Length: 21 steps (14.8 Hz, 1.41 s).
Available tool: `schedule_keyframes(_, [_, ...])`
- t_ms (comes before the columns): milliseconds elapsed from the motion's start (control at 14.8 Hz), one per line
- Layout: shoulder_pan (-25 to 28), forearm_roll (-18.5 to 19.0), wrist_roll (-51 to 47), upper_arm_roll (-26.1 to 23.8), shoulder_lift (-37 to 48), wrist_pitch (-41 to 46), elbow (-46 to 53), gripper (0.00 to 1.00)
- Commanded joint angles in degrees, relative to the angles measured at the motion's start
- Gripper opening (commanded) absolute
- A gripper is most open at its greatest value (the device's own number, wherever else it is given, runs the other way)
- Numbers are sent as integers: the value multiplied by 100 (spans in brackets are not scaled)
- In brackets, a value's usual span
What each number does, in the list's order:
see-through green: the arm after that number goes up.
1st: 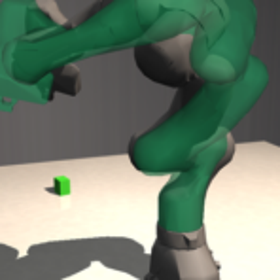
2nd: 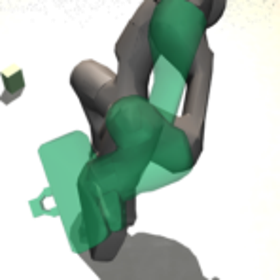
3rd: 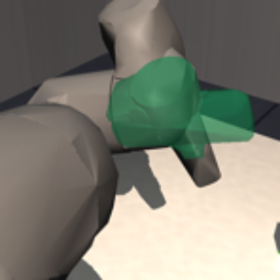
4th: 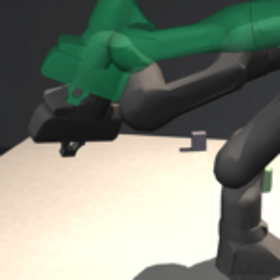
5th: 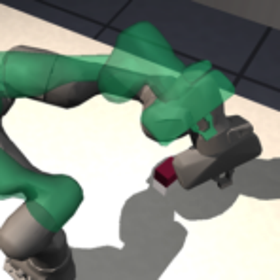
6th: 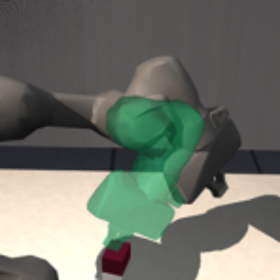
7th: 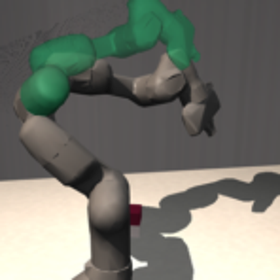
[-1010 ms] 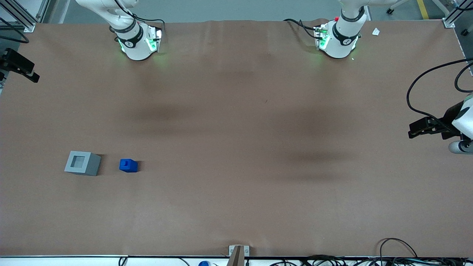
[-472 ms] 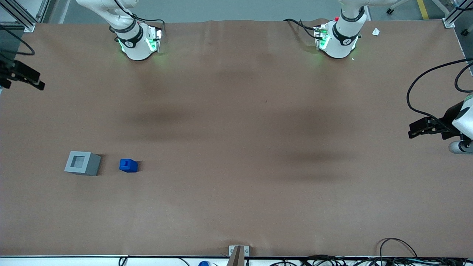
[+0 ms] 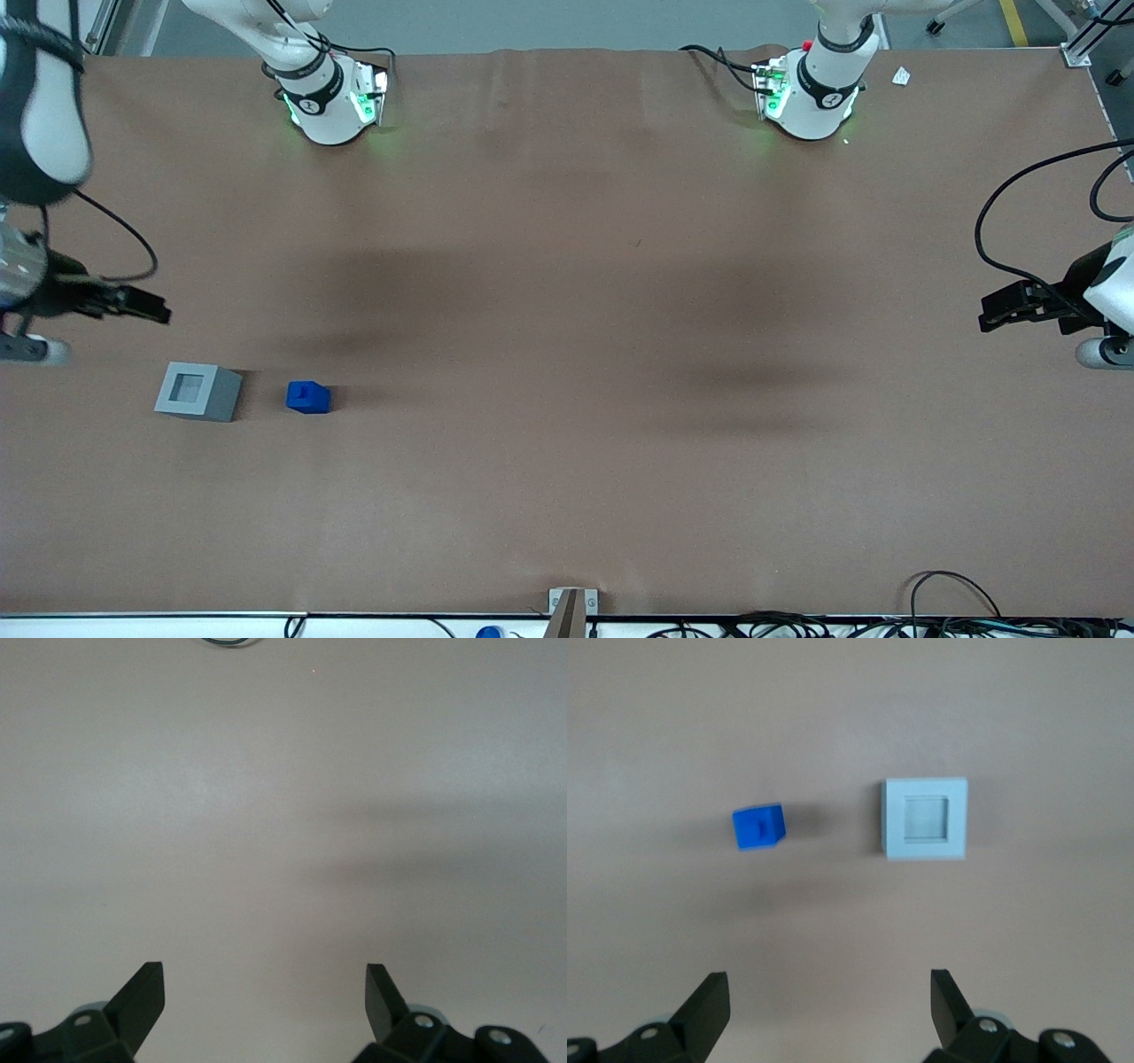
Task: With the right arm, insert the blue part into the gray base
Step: 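Lower the open right gripper onto the blue block and close on it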
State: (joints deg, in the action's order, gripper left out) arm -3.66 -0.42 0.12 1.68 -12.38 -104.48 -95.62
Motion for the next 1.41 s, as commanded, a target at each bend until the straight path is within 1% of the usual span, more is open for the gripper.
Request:
schedule_keyframes(0, [206,-64,-143,-45,-359,-615,-176,100])
schedule_keyframes(135, [383,-64,-512,-45,-807,-1116,-176,100])
schedule_keyframes(269, [489,-64,-601,-45,-1221,-1591,-168,100])
schedule_keyframes(404, [646,-55,-995,-45,-1599,-1821,-106,100])
schedule_keyframes(472, [673,-55,-1040,-45,-1714,-1935,-106,100])
schedule_keyframes(808, [762,-64,-1102,-45,-1978,-2033,-106,100])
schedule_keyframes(1347, [920,-64,-1067,-53,-2110,-2015,-203,100])
